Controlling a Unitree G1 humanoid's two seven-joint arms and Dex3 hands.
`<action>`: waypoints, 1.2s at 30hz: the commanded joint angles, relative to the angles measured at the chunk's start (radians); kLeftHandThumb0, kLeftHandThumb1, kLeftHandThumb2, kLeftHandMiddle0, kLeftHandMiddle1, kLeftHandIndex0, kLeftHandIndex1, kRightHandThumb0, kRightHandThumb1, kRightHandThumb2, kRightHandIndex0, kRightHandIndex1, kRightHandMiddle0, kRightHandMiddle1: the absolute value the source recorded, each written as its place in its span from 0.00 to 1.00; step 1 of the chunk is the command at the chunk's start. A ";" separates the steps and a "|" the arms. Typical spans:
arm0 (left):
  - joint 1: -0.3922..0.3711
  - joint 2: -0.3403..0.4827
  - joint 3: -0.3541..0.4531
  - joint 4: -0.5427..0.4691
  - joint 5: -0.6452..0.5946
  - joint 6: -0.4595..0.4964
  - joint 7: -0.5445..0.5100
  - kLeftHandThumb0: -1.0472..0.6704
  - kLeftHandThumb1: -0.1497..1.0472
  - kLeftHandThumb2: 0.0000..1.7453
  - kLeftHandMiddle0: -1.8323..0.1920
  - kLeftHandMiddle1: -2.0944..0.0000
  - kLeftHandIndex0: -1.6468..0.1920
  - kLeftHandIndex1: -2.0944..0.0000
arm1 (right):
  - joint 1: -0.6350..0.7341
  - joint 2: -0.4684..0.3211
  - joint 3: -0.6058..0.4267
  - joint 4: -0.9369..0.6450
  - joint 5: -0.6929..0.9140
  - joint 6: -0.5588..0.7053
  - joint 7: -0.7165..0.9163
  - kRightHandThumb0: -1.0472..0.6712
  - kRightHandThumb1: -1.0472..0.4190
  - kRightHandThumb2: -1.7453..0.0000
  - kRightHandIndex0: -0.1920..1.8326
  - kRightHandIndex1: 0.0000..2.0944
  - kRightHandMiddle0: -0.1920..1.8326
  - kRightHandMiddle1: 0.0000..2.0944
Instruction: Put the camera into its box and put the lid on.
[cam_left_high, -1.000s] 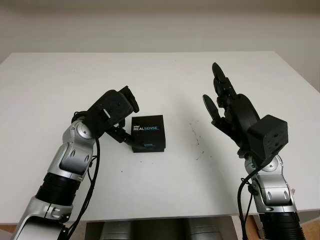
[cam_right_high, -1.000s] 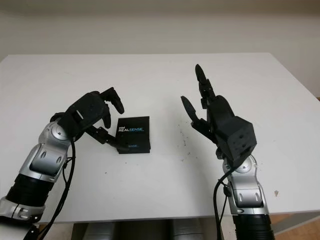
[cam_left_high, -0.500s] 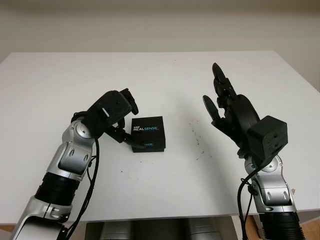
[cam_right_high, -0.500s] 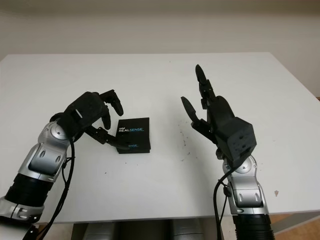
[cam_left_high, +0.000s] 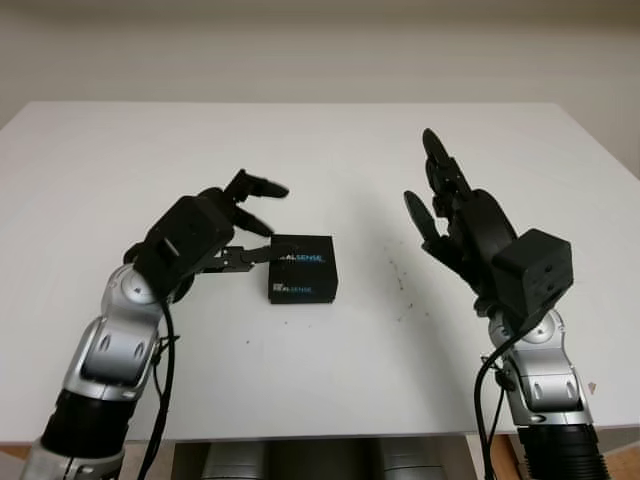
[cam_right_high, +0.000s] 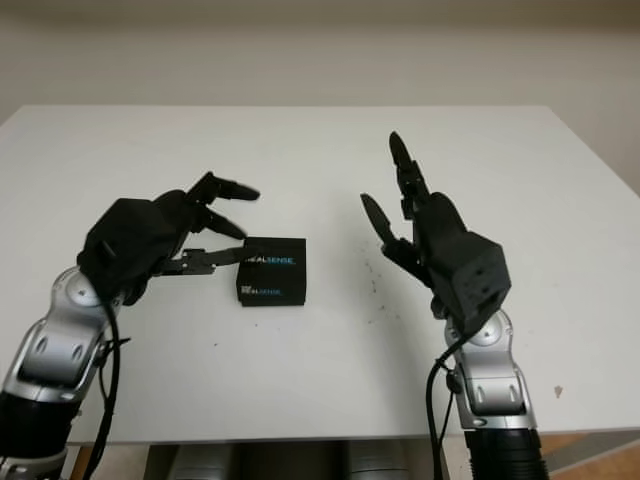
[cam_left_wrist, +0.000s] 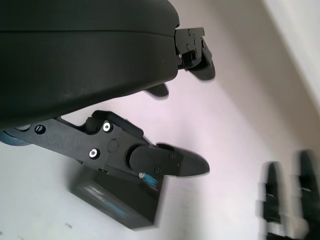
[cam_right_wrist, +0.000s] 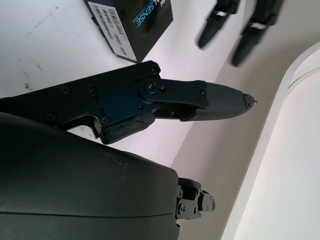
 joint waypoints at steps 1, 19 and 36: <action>0.034 -0.016 0.051 -0.047 -0.049 -0.019 0.007 0.33 1.00 0.22 0.96 0.99 1.00 0.90 | -0.019 0.003 -0.006 -0.030 0.016 0.026 -0.001 0.18 0.00 0.73 0.03 0.02 0.05 0.02; 0.142 -0.235 0.244 0.042 -0.254 -0.192 0.270 0.26 1.00 0.31 1.00 1.00 1.00 1.00 | -0.077 0.039 -0.033 -0.045 0.100 0.075 -0.032 0.17 0.00 0.62 0.00 0.00 0.00 0.00; 0.078 -0.175 0.228 0.200 -0.227 -0.356 0.284 0.15 1.00 0.34 1.00 1.00 1.00 1.00 | -0.146 0.068 -0.025 0.088 0.115 0.072 -0.045 0.16 0.00 0.61 0.00 0.00 0.00 0.00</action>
